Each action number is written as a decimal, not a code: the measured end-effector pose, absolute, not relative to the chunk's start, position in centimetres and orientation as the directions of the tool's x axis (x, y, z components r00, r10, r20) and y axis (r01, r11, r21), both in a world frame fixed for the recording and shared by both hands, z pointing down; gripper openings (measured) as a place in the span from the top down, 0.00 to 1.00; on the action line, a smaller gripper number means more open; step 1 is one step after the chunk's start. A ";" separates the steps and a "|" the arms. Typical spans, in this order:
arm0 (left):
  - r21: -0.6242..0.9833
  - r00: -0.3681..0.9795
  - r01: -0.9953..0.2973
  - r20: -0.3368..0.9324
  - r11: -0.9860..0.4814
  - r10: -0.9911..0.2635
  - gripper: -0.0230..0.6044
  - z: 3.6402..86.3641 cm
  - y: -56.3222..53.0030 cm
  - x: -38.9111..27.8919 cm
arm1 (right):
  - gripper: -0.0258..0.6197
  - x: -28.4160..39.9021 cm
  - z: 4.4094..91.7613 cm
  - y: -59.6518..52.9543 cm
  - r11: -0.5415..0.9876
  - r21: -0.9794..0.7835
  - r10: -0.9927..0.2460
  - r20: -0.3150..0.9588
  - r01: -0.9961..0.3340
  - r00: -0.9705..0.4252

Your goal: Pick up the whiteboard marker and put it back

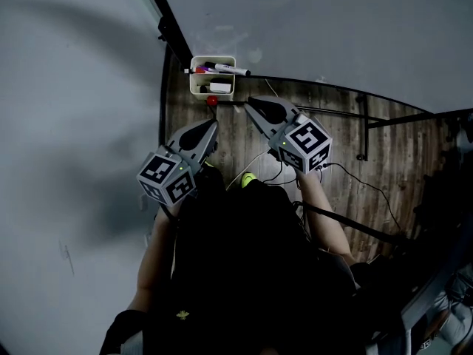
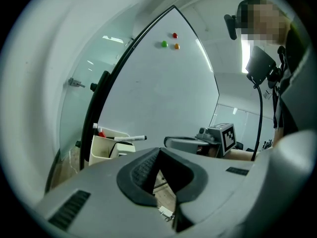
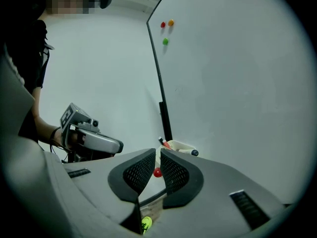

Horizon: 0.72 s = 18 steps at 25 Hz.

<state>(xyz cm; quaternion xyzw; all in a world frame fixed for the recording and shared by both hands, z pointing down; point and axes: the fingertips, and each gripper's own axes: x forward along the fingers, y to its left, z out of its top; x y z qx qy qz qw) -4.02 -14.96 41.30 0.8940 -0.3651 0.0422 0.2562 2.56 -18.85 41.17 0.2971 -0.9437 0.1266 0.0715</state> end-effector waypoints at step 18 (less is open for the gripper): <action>0.444 0.714 -0.691 0.296 -0.570 -0.635 0.91 42.4 -17.5 -7.2 | 0.63 2.5 43.4 -24.8 0.719 -0.198 -0.615 0.263 -0.666 -0.743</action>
